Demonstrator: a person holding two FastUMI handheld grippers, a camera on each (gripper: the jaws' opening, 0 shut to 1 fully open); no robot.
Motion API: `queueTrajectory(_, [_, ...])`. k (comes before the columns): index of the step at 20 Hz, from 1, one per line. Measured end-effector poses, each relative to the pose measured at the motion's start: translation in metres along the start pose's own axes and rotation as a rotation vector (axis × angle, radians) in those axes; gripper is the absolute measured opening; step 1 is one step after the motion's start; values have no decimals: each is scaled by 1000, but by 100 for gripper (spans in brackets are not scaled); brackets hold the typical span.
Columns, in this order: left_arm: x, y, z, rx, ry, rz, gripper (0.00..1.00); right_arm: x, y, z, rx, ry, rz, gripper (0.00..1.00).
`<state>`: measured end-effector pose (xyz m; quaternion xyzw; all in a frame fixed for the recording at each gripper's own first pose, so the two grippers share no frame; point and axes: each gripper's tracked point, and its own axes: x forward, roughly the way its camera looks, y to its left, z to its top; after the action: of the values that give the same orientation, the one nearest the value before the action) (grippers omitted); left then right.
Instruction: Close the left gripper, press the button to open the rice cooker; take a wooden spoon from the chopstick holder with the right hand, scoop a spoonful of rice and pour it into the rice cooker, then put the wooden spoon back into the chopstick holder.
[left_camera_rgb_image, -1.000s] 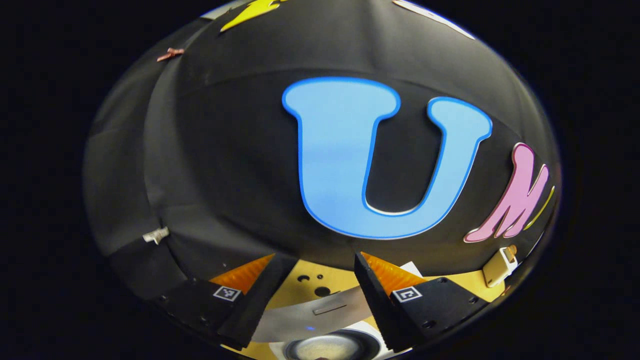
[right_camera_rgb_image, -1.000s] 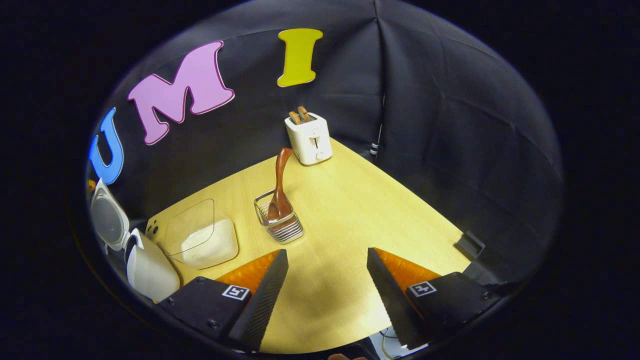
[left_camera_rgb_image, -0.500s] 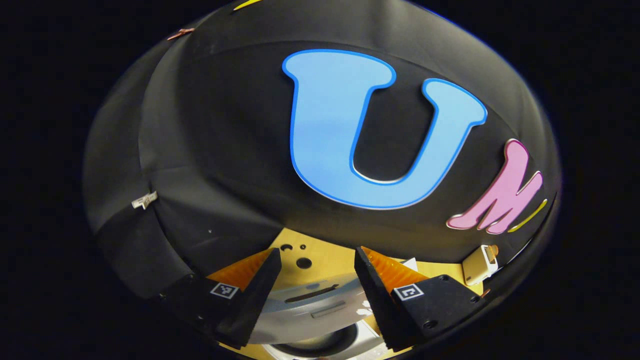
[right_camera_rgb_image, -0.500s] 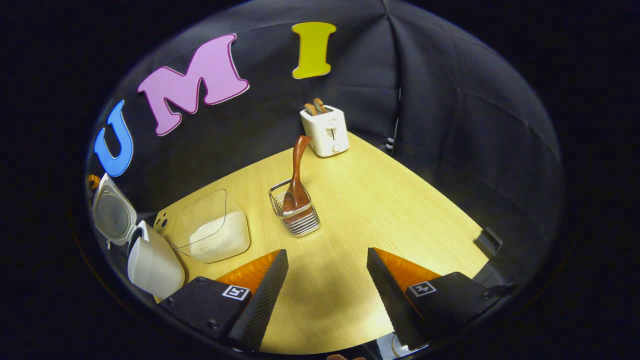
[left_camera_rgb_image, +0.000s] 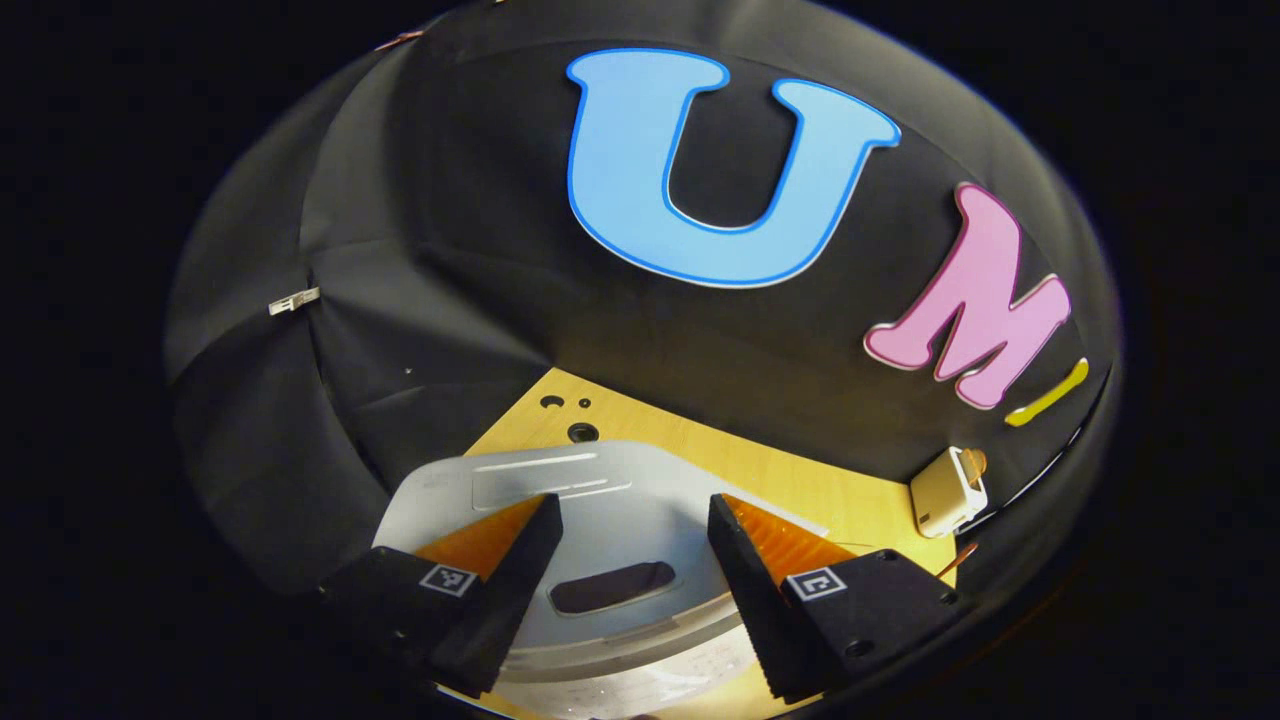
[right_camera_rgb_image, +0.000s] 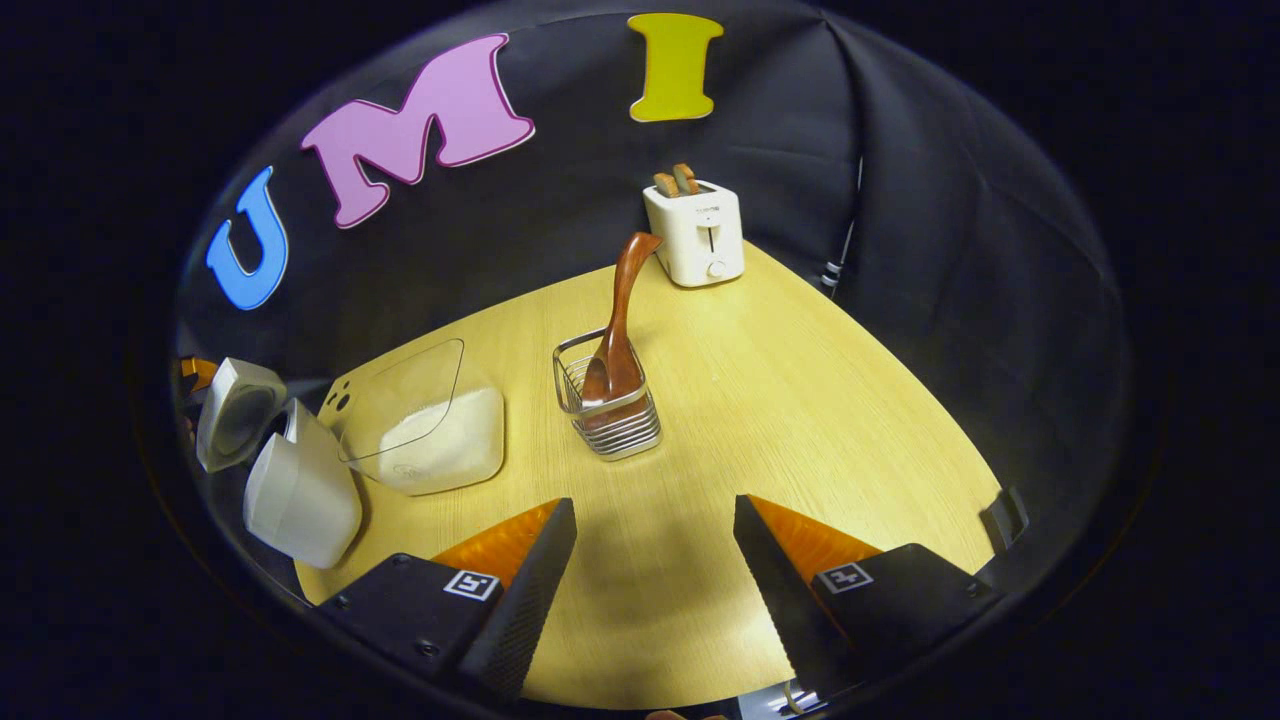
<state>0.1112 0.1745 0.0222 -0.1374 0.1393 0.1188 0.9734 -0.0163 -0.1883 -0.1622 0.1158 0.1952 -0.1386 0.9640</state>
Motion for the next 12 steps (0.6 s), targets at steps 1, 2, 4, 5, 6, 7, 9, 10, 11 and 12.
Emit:
queueTrajectory(1, [1,-1,-9,-12,-3,14,97,2,0,1,-10,4,12,99])
queueTrajectory(2, [3,-2,-19,-31,-2,25,97,3,0,2,-18,3,25,99])
queueTrajectory(4, [6,-3,-40,-62,2,39,97,4,1,9,-28,-7,48,99])
queueTrajectory(5, [7,-3,-49,-64,7,43,98,5,1,11,-31,-10,60,99])
queueTrajectory(6, [11,-3,-58,-62,8,49,97,5,1,12,-32,-13,72,99])
queueTrajectory(7, [13,-2,-66,-58,8,56,97,4,1,14,-32,-16,84,99])
queueTrajectory(9, [20,0,-78,-49,10,84,98,5,-2,14,-39,-18,99,99])
queueTrajectory(10, [22,0,-81,-40,7,105,97,5,-5,13,-47,-15,101,99])
queueTrajectory(11, [23,0,-82,-20,-2,126,98,5,-8,12,-55,-13,98,99])
queueTrajectory(12, [25,0,-83,6,-5,146,98,6,-11,11,-56,-11,96,99])
